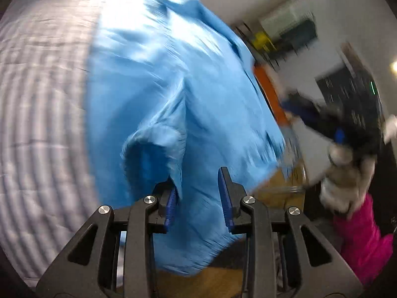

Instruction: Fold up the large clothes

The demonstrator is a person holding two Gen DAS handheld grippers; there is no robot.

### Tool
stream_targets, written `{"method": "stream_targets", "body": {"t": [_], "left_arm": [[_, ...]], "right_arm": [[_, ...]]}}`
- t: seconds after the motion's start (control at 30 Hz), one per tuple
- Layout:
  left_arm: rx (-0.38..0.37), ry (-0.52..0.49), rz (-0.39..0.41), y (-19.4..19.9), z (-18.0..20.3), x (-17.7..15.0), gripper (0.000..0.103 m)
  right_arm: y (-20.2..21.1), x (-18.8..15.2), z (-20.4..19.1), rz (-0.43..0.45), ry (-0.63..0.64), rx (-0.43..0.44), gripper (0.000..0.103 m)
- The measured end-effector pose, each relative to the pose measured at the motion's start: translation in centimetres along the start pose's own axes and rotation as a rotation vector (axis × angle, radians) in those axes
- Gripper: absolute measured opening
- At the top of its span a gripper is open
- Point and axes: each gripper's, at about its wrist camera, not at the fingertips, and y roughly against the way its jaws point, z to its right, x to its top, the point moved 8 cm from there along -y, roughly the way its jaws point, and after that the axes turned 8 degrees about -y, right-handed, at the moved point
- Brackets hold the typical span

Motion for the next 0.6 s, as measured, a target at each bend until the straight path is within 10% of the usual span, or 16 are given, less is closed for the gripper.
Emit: {"method": "stream_targets", "body": {"t": [0.27, 0.6], "left_arm": [[-0.010, -0.120, -0.043, 1.2, 4.7, -3.2, 0.029], [0.318, -0.089, 0.090, 6.5, -3.4, -2.3, 0.029]], "right_arm": [[-2.2, -1.0, 0.5, -0.062, 0.024, -0.014, 0.018], [-6.7, -4.5, -1.7, -0.174, 0.195, -0.078, 0.018]]}}
